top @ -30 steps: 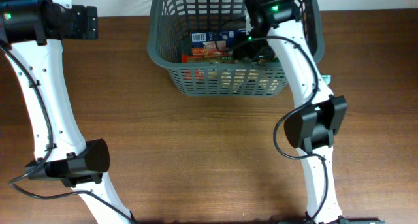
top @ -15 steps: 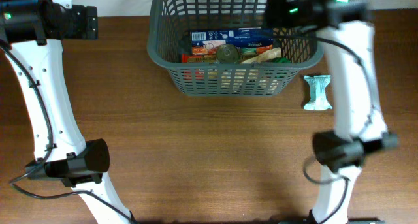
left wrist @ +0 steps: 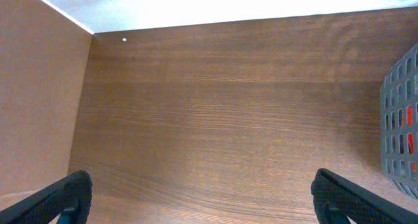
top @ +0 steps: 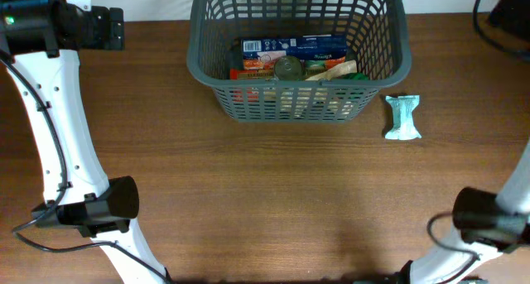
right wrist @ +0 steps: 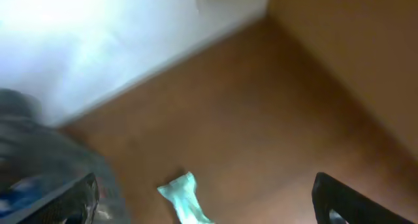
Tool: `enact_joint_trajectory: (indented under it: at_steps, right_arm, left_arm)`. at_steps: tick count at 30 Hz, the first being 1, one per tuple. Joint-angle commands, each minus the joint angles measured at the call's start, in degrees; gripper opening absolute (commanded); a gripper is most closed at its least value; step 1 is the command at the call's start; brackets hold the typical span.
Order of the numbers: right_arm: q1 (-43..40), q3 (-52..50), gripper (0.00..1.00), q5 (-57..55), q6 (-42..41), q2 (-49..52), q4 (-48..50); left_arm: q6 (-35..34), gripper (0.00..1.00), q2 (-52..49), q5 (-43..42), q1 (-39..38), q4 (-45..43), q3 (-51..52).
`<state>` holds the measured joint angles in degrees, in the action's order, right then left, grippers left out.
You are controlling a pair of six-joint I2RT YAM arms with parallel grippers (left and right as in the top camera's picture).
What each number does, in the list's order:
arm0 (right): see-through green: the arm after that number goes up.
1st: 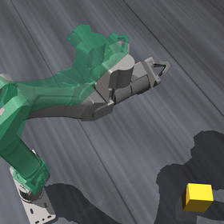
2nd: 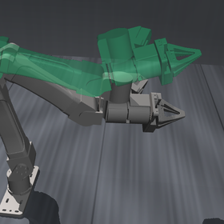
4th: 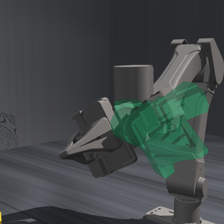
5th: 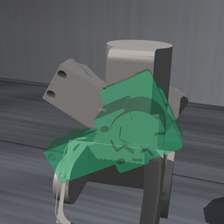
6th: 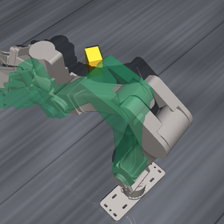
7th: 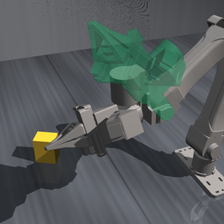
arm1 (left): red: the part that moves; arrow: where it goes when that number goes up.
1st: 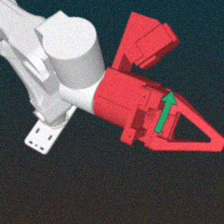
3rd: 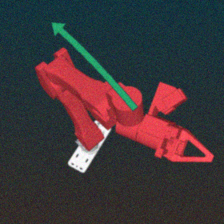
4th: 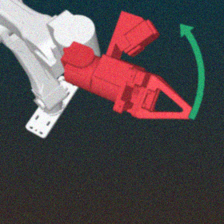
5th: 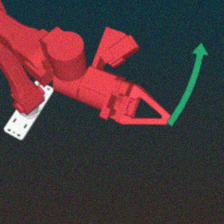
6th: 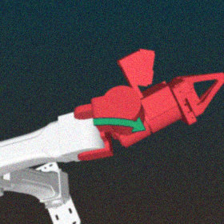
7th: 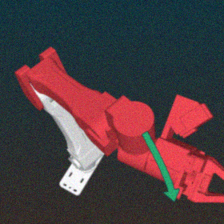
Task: Pack container
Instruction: 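Move the right gripper to the pale green wipes packet and grasp it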
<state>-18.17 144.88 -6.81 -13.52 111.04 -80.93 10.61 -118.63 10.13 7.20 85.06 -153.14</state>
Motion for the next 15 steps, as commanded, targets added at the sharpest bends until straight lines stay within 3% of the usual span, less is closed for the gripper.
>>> enact_joint_trajectory:
  at_steps: [1,8,15]
  right_arm:
    - [-3.0,-10.3,0.97,9.8,0.2,4.0,2.1]
    - [-1.8,-29.2,0.93,16.9,5.4,8.8,8.6]
    - [-0.1,-36.6,0.92,16.9,9.1,12.9,14.5]
  left_arm:
    - [-0.9,0.99,0.6,0.2,0.1,0.1,0.2]
    - [-0.9,0.99,0.6,0.2,0.1,0.1,0.2]
    - [-0.9,0.99,0.6,0.2,0.1,0.1,0.2]
